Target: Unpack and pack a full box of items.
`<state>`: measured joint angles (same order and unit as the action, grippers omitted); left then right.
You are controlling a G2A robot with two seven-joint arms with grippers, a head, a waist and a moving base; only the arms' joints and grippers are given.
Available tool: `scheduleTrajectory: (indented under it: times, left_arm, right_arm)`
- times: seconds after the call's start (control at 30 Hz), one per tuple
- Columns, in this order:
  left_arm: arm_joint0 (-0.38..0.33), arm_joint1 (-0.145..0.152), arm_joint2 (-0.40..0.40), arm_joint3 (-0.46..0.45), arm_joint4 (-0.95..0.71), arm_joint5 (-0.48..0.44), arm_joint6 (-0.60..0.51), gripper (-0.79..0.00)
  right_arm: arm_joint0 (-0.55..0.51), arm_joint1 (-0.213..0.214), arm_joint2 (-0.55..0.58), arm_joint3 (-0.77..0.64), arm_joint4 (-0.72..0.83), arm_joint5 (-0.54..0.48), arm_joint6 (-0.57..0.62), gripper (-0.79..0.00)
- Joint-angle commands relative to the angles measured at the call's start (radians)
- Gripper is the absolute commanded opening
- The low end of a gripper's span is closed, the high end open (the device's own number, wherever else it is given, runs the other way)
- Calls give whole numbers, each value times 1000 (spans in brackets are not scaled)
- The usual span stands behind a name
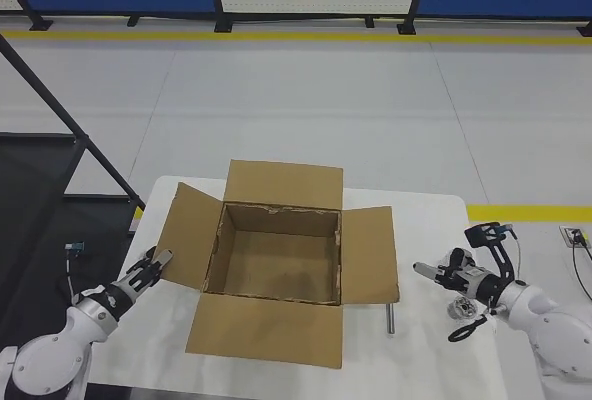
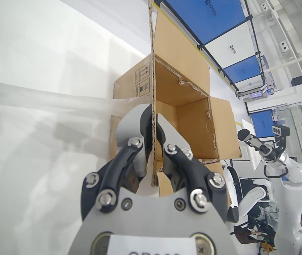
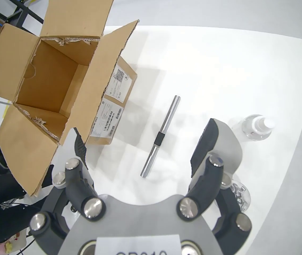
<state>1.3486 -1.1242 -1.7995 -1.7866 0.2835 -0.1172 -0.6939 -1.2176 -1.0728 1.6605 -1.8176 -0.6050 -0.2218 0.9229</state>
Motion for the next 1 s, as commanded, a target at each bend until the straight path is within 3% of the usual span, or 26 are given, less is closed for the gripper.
scheduleTrajectory:
  times: [0.0,0.2,0.23,0.27,0.3,0.57,0.73,0.97]
  left_arm:
    - [-9,3,-1,3,-1,-2,-2,-785]
    - [-19,10,-13,12,-6,-8,-9,-785]
    - [-19,11,-15,14,-6,-9,-8,-736]
    - [-19,12,-15,16,-7,-11,-8,-536]
    - [-18,12,-15,18,-9,-8,-8,0]
    - [-18,12,-15,18,-9,-8,-8,0]
    - [-18,12,-15,18,-9,-8,-8,0]
    - [24,9,-47,-9,-95,-36,90,0]
  right_arm:
    - [6,4,-7,-4,-3,-4,34,0]
    - [30,11,-38,-13,-17,21,126,0]
    - [30,11,-38,-13,-17,21,126,0]
    - [30,11,-38,-13,-17,21,126,0]
    - [30,11,-38,-13,-17,21,126,0]
    - [26,10,-41,-18,-10,14,91,0]
    - [20,13,-74,-35,-24,-49,71,0]
    - [-56,24,-103,-92,-187,-119,30,0]
